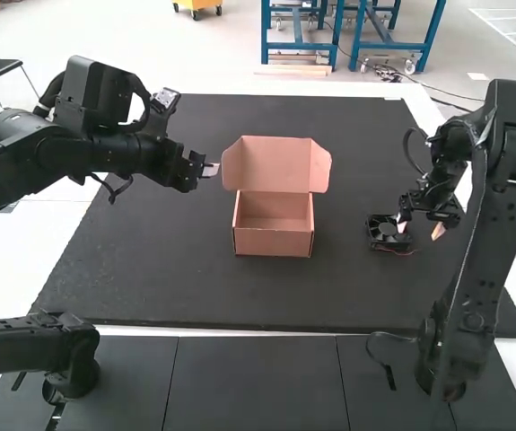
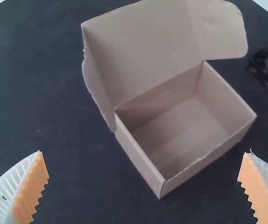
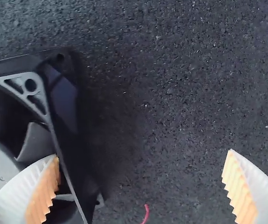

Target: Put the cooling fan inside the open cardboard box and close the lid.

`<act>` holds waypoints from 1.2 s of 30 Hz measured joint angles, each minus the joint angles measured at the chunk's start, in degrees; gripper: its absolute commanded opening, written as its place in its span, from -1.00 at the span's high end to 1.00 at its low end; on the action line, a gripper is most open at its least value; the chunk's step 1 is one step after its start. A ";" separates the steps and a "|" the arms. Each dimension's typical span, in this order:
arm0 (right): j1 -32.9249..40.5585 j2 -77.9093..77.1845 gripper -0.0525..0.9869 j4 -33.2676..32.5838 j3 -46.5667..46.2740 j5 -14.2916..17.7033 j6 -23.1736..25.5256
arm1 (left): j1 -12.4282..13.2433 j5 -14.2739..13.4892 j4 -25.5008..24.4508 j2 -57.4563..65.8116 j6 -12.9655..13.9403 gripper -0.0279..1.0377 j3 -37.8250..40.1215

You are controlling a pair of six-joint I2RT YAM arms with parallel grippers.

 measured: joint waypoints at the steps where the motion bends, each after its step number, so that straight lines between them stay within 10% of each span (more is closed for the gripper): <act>1: 0.00 0.13 -0.64 -0.07 0.24 0.02 0.04 | 0.00 0.00 0.00 0.00 0.00 -0.86 0.00; 6: 0.00 0.15 -0.53 -0.48 0.48 0.22 0.17 | 0.00 0.00 0.02 0.00 0.00 -0.86 0.00; 15: 0.59 0.90 0.90 -1.11 0.63 -4.42 0.96 | 0.00 0.00 0.22 0.02 0.00 -0.86 0.00; 36: 0.66 -6.80 0.94 -6.05 -0.20 -9.94 2.64 | 0.00 -1.38 0.81 0.00 0.00 -0.85 0.00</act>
